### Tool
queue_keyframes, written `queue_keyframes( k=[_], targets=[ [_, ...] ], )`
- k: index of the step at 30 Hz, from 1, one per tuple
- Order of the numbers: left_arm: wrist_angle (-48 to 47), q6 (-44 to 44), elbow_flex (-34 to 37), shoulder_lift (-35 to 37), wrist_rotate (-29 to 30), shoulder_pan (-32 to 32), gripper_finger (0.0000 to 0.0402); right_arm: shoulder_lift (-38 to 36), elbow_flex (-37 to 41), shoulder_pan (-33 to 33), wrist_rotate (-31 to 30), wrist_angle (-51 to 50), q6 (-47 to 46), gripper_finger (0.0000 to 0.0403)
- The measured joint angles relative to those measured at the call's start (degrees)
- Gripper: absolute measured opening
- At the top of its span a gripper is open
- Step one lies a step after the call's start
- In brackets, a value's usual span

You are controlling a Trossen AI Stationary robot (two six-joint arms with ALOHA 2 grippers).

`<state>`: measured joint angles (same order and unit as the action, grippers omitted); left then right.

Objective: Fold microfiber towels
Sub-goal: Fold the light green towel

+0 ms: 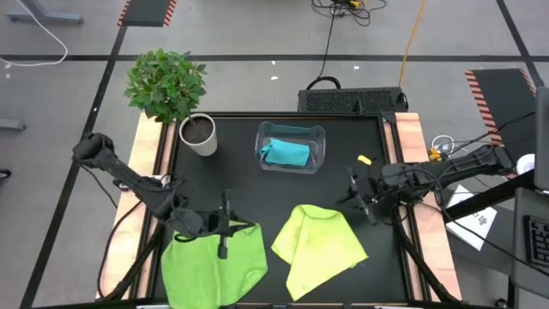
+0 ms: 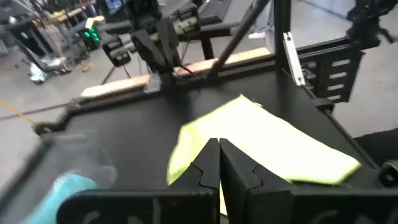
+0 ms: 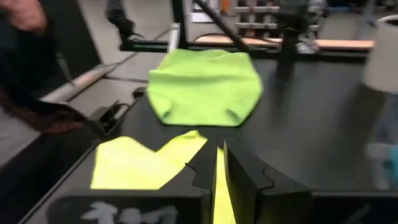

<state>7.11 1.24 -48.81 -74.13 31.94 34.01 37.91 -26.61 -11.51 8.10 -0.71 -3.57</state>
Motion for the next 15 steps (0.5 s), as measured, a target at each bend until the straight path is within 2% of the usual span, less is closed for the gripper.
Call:
queue_keyframes(
  k=[6, 10, 15],
  targets=[
    [17.2, -3.9, 12.8, 0.3, 1.1, 2.2, 0.0008, 0.1, 11.2, 0.0, 7.0, 21.4, -3.2, 0.0024],
    [30.5, -3.8, 21.4, 0.3, 1.1, 2.8, 0.0004, -0.1, 19.0, 0.2, 7.1, 33.5, -4.2, 0.0023],
    [40.7, -1.9, 28.7, 0.3, 0.8, 2.4, 0.001, -0.1, 23.9, 0.9, 6.7, 39.7, -3.0, 0.0013]
  ],
)
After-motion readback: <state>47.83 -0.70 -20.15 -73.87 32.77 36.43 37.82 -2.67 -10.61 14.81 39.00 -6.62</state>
